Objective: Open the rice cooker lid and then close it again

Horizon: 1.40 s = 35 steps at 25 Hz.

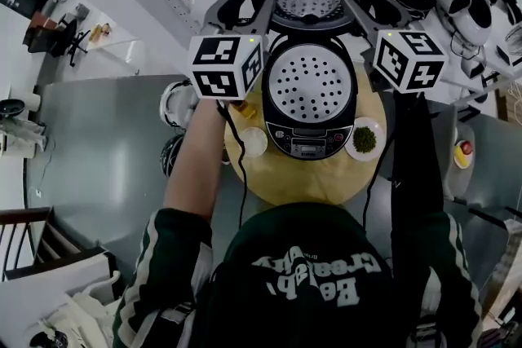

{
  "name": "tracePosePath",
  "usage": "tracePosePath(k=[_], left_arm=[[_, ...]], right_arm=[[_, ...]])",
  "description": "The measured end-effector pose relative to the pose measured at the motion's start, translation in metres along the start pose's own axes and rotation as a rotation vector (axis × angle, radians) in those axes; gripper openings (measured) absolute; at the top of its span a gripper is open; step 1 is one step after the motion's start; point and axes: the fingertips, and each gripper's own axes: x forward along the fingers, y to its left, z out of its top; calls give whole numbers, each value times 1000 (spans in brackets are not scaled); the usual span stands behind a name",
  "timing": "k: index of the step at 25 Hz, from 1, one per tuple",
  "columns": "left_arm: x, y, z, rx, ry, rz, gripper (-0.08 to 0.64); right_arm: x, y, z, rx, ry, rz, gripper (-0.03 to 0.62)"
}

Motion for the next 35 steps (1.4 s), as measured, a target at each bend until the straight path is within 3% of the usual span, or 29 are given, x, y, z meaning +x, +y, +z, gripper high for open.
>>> tracePosePath(k=[6,13,18,35], left_arm=[[43,21,17,-4,31,25,161],[85,38,3,-145,98,10,189],[92,38,3,-226,69,-11,172],[78,32,0,-247,62,-30,173]], right_arm=[[33,-32,22,24,-8,-10,215],[69,-54,21,100,27,13,241],[73,-58,17,207,58,43,233],[59,-47,14,209,57,32,235]])
